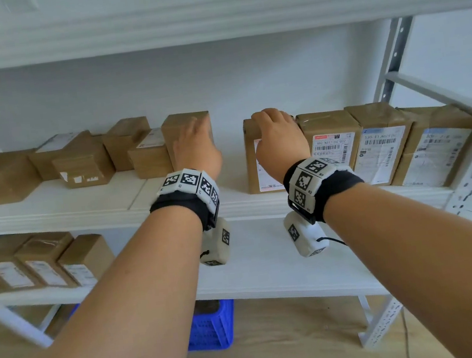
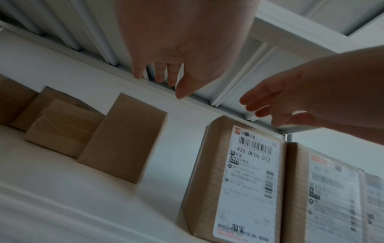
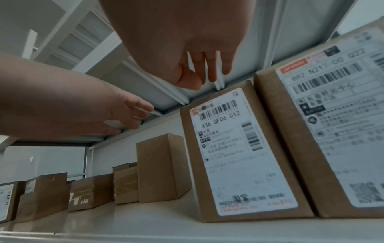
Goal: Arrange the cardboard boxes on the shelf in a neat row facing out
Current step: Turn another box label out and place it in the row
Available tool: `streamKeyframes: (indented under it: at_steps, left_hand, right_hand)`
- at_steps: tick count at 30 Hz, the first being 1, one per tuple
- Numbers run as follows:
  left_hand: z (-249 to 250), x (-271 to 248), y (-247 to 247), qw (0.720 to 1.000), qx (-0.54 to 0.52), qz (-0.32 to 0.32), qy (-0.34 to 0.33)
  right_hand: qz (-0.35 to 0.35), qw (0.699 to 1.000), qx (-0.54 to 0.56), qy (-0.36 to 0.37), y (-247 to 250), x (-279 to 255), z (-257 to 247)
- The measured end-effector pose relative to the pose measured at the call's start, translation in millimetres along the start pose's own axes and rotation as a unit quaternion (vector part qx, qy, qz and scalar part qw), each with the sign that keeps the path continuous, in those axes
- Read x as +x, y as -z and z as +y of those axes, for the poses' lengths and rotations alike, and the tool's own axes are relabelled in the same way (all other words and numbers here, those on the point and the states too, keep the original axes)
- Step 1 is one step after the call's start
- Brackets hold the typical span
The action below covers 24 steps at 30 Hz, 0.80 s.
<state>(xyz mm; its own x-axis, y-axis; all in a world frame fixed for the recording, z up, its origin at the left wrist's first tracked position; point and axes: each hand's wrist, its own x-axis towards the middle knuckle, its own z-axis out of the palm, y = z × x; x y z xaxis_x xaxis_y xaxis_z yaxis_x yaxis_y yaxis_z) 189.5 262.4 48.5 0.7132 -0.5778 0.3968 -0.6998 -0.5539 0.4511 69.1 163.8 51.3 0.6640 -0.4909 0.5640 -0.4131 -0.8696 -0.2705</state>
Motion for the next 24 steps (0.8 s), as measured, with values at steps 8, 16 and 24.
streamKeyframes:
  at_steps: [8, 16, 24]
  left_hand:
    - [-30, 6, 60, 0.996, -0.011, -0.075, 0.047]
    - [-76, 30, 93, 0.982, -0.069, -0.167, 0.062]
    - [-92, 75, 73, 0.971, -0.063, -0.207, 0.101]
  right_hand:
    - [-0.105, 0.992, 0.042, -0.055, 7, 36, -72]
    - [-0.172, 0.971, 0.077, -0.147, -14, 57, -130]
    - [-0.196, 0.947, 0.1, -0.236, -52, 77, -115]
